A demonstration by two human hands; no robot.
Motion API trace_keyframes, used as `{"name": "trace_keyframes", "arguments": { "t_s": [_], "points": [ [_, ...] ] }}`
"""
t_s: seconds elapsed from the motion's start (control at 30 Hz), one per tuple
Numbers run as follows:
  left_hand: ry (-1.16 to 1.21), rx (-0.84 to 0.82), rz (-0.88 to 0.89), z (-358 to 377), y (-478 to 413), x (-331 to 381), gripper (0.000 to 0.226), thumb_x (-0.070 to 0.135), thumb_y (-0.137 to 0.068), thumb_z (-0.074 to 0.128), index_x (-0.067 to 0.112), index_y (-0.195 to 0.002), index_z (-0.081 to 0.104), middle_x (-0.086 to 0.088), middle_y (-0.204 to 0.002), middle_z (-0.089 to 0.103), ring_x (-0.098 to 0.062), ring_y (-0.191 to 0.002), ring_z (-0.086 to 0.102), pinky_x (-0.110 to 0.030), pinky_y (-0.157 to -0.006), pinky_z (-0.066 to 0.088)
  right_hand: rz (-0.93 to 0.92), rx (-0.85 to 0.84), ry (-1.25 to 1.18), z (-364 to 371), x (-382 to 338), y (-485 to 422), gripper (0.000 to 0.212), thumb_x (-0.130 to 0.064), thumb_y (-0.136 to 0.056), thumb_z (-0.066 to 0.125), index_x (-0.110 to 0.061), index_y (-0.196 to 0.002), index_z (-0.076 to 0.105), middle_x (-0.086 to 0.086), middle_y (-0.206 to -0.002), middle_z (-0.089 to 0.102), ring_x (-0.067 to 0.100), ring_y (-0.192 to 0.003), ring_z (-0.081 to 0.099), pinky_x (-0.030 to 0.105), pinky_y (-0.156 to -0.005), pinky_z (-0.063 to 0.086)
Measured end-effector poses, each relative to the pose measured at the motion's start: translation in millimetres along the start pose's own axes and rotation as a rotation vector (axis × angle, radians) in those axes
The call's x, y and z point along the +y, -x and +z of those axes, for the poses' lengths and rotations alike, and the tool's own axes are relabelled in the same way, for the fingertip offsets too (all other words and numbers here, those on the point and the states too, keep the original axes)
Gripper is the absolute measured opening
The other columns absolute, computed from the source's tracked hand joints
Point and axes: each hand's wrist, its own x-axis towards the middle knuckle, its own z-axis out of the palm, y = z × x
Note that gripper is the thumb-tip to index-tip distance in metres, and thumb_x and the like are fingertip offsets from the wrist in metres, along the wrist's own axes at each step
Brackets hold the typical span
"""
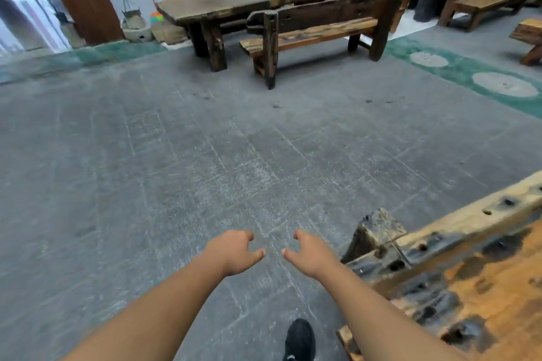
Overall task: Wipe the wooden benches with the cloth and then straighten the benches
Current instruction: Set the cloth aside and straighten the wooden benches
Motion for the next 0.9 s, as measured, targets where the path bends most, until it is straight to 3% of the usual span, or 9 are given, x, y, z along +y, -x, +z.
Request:
{"name": "trace_keyframes", "arguments": {
  "t_s": [0.13, 0.37, 0.6, 0.77, 0.9],
  "points": [
    [-0.043, -0.010, -0.070, -61, -59, -15, 0.072, 0.069, -0.085, 0.045, 0.020, -0.138, 0.049, -0.004, -0.136, 0.057, -0.026, -0.121, 0.056, -0.040, -0.096, 0.049, 0.025, -0.041, -0.032, -33, -17, -68, 0.065, -0.051, -0.090, 0.056, -0.016, -0.143, 0.043, 0.006, -0.144, 0.052, 0.024, -0.130, 0.051, 0.034, -0.103, 0.043],
    [-0.076, -0.024, 0.064, -134, -192, 2, 0.068, 0.064, -0.090, 0.044, 0.018, -0.139, 0.048, -0.005, -0.137, 0.057, -0.025, -0.122, 0.056, -0.039, -0.097, 0.048, 0.144, 0.061, -0.129, -109, -20, -176, 0.062, -0.051, -0.089, 0.058, -0.017, -0.139, 0.046, 0.009, -0.137, 0.057, 0.028, -0.124, 0.056, 0.037, -0.098, 0.047],
    [-0.145, -0.088, 0.378, -180, -339, 43, 0.068, 0.066, -0.088, 0.045, 0.017, -0.134, 0.053, -0.006, -0.130, 0.062, -0.025, -0.116, 0.059, -0.038, -0.092, 0.050, 0.416, 0.238, -0.271, -161, 1, -252, 0.063, -0.057, -0.086, 0.059, -0.019, -0.135, 0.050, 0.005, -0.132, 0.060, 0.025, -0.119, 0.059, 0.034, -0.088, 0.047],
    [-0.279, -0.169, 0.653, -209, -411, 114, 0.062, 0.063, -0.089, 0.047, 0.016, -0.128, 0.056, -0.007, -0.119, 0.066, -0.026, -0.108, 0.062, -0.039, -0.088, 0.052, 0.659, 0.342, -0.379, -191, 19, -244, 0.048, -0.030, -0.088, 0.056, -0.018, -0.134, 0.052, 0.007, -0.132, 0.060, 0.026, -0.115, 0.060, 0.033, -0.090, 0.049],
    [-0.355, -0.229, 0.868, -198, -429, 195, 0.046, 0.042, -0.092, 0.049, 0.019, -0.130, 0.055, -0.005, -0.120, 0.066, -0.024, -0.106, 0.062, -0.034, -0.084, 0.051, 0.862, 0.464, -0.510, -203, 55, -213, 0.038, -0.025, -0.085, 0.053, -0.020, -0.123, 0.058, 0.005, -0.121, 0.063, 0.028, -0.106, 0.063, 0.035, -0.087, 0.053]
  ]
}}
